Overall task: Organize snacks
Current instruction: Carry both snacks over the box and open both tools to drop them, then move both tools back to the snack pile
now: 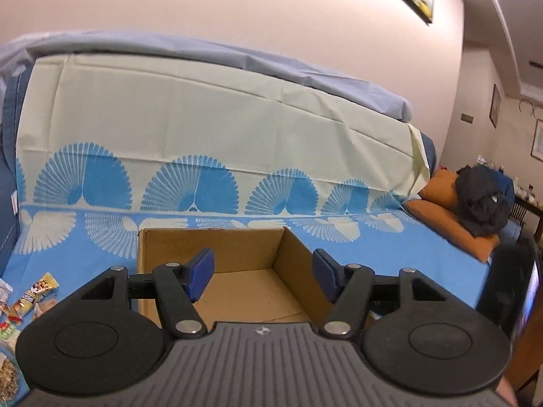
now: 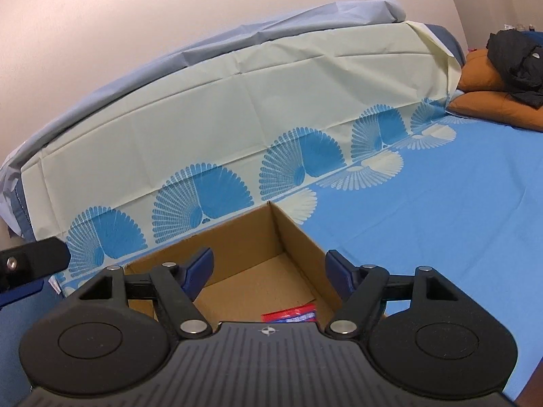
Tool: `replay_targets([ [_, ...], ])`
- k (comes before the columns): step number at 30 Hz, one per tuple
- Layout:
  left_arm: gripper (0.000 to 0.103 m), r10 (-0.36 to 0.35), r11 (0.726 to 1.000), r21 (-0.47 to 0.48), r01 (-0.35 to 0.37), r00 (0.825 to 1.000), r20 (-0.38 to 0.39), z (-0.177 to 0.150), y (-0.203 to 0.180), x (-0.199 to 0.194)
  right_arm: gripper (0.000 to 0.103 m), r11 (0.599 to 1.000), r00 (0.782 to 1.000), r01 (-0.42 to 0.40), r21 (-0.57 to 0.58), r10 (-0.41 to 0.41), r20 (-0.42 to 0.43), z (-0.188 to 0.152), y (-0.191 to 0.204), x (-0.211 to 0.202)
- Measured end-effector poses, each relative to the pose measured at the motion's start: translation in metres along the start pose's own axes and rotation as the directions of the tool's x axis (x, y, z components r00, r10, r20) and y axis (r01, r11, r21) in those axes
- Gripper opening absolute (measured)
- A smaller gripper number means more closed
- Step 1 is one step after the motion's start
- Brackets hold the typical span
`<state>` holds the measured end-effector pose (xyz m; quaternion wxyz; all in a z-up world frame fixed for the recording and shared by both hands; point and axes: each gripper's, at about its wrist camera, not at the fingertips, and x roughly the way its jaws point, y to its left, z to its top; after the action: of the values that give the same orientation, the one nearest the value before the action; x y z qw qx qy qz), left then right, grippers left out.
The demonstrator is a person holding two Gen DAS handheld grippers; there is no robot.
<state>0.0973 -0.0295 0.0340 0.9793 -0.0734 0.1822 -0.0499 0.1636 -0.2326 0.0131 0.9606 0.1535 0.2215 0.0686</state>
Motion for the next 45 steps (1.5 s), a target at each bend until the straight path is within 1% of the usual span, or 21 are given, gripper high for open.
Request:
replay_targets([
  [2, 0.069, 0.009, 1.0, 0.019, -0.009, 1.0, 0.021, -0.014, 0.001, -0.009, 0.075, 1.0, 1.0, 0.005, -0.008, -0.005, -0.01, -0.001, 0.001, 0.002],
  [4, 0.068, 0.016, 0.999, 0.029, -0.017, 1.0, 0.024, -0.027, 0.004, -0.018, 0.075, 1.0, 1.0, 0.005, -0.021, -0.005, -0.011, -0.002, 0.004, 0.002],
  [7, 0.068, 0.004, 1.0, 0.01, -0.004, 1.0, 0.01, -0.038, 0.014, -0.029, 0.075, 0.999, 1.0, 0.001, -0.043, -0.001, -0.011, -0.004, 0.01, 0.002],
  [10, 0.063, -0.026, 0.999, -0.02, 0.026, 0.999, -0.023, -0.046, 0.024, -0.04, 0.072, 0.998, 1.0, -0.003, -0.065, 0.003, -0.006, -0.006, 0.014, 0.001],
  [11, 0.059, -0.045, 0.998, -0.039, 0.043, 0.998, -0.037, -0.048, 0.029, -0.042, 0.071, 0.997, 1.0, -0.008, -0.072, 0.007, -0.005, -0.007, 0.015, 0.001],
  [12, 0.049, -0.07, 0.996, -0.064, 0.067, 0.996, -0.046, -0.051, 0.034, -0.044, 0.07, 0.997, 1.0, -0.012, -0.078, 0.011, -0.005, -0.008, 0.017, 0.001],
  [13, 0.043, -0.084, 0.994, -0.075, 0.08, 0.995, -0.057, -0.052, 0.038, -0.045, 0.069, 0.996, 1.0, -0.016, -0.085, 0.015, -0.006, -0.008, 0.018, 0.0],
  [15, 0.03, -0.085, 0.994, -0.071, 0.08, 0.994, -0.064, -0.054, 0.042, -0.049, 0.068, 0.995, 1.0, -0.027, -0.096, 0.027, -0.005, -0.01, 0.02, -0.001],
  [17, 0.026, -0.099, 0.993, -0.069, 0.095, 0.993, -0.061, -0.054, 0.046, -0.053, 0.067, 0.993, 0.999, -0.038, -0.109, 0.038, 0.0, -0.012, 0.023, -0.002],
  [21, 0.026, -0.101, 0.993, -0.061, 0.097, 0.993, -0.058, -0.056, 0.052, -0.061, 0.066, 0.99, 0.998, -0.067, -0.126, 0.068, -0.001, -0.016, 0.028, -0.006],
  [25, 0.026, -0.069, 0.993, -0.095, 0.063, 0.995, -0.065, -0.064, 0.073, -0.068, 0.064, 0.983, 0.994, -0.113, -0.146, 0.113, -0.005, -0.02, 0.034, -0.01],
  [29, 0.026, -0.005, 0.987, -0.159, -0.011, 0.995, -0.096, -0.076, 0.107, -0.074, 0.061, 0.971, 0.987, -0.16, -0.176, 0.16, -0.011, -0.025, 0.042, -0.014],
  [31, 0.026, 0.034, 0.978, -0.199, -0.057, 0.993, -0.116, -0.083, 0.129, -0.076, 0.058, 0.964, 0.982, -0.188, -0.187, 0.187, -0.02, -0.028, 0.047, -0.016],
  [34, 0.026, 0.098, 0.952, -0.277, -0.134, 0.985, -0.139, -0.095, 0.168, -0.079, 0.053, 0.949, 0.97, -0.242, -0.204, 0.24, -0.039, -0.034, 0.058, -0.02],
  [36, 0.029, 0.148, 0.926, -0.326, -0.192, 0.977, -0.155, -0.103, 0.192, -0.081, 0.051, 0.936, 0.961, -0.275, -0.221, 0.27, -0.05, -0.037, 0.066, -0.022],
  [37, 0.03, 0.181, 0.911, -0.342, -0.228, 0.97, -0.165, -0.109, 0.205, -0.08, 0.051, 0.929, 0.957, -0.289, -0.231, 0.283, -0.057, -0.039, 0.07, -0.023],
  [40, 0.036, 0.247, 0.878, -0.372, -0.301, 0.951, -0.187, -0.125, 0.23, -0.077, 0.051, 0.908, 0.945, -0.326, -0.263, 0.316, -0.081, -0.046, 0.084, -0.025],
  [42, 0.048, 0.295, 0.851, -0.385, -0.357, 0.932, -0.213, -0.14, 0.239, -0.076, 0.052, 0.896, 0.938, -0.346, -0.279, 0.331, -0.098, -0.05, 0.092, -0.026],
  [43, 0.052, 0.31, 0.832, -0.402, -0.382, 0.922, -0.232, -0.144, 0.242, -0.075, 0.052, 0.89, 0.936, -0.353, -0.29, 0.336, -0.109, -0.052, 0.096, -0.026],
  [44, 0.066, 0.323, 0.816, -0.418, -0.399, 0.915, -0.242, -0.144, 0.246, -0.074, 0.052, 0.885, 0.934, -0.357, -0.298, 0.338, -0.115, -0.055, 0.1, -0.026],
  [45, 0.085, 0.346, 0.807, -0.421, -0.415, 0.909, -0.233, -0.143, 0.247, -0.075, 0.052, 0.881, 0.933, -0.361, -0.307, 0.341, -0.12, -0.057, 0.104, -0.027],
])
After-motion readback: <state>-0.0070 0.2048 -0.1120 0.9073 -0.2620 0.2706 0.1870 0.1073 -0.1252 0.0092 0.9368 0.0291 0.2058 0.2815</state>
